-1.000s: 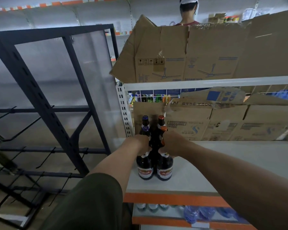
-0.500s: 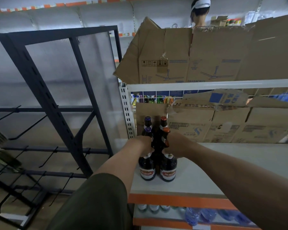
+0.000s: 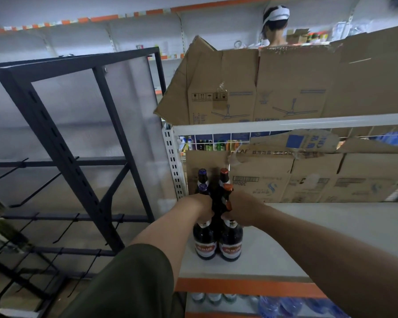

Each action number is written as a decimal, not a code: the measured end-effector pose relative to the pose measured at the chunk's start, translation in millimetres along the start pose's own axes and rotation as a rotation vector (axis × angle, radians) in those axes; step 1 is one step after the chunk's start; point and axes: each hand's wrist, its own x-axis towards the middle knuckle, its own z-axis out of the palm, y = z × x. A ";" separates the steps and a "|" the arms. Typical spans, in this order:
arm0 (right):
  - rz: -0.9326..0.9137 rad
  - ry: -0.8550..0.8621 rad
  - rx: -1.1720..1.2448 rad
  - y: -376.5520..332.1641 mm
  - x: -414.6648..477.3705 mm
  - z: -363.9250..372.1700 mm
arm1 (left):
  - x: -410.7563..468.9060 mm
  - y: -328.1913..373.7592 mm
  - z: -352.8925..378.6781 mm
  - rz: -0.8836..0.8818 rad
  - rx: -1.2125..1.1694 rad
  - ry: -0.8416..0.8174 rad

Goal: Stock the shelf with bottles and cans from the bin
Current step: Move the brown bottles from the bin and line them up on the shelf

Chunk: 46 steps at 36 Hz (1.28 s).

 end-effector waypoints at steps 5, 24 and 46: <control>0.025 -0.048 0.003 -3.9 -3.5 -4.7 | -3.1 -2.3 1.0 0.018 -0.044 0.026; 0.122 -0.182 0.091 -0.8 -3.1 -0.8 | -10.7 -5.7 2.1 0.040 0.014 0.048; 0.094 -0.096 0.119 3.8 -39.0 -4.7 | -27.8 -11.6 7.1 0.047 -0.085 0.205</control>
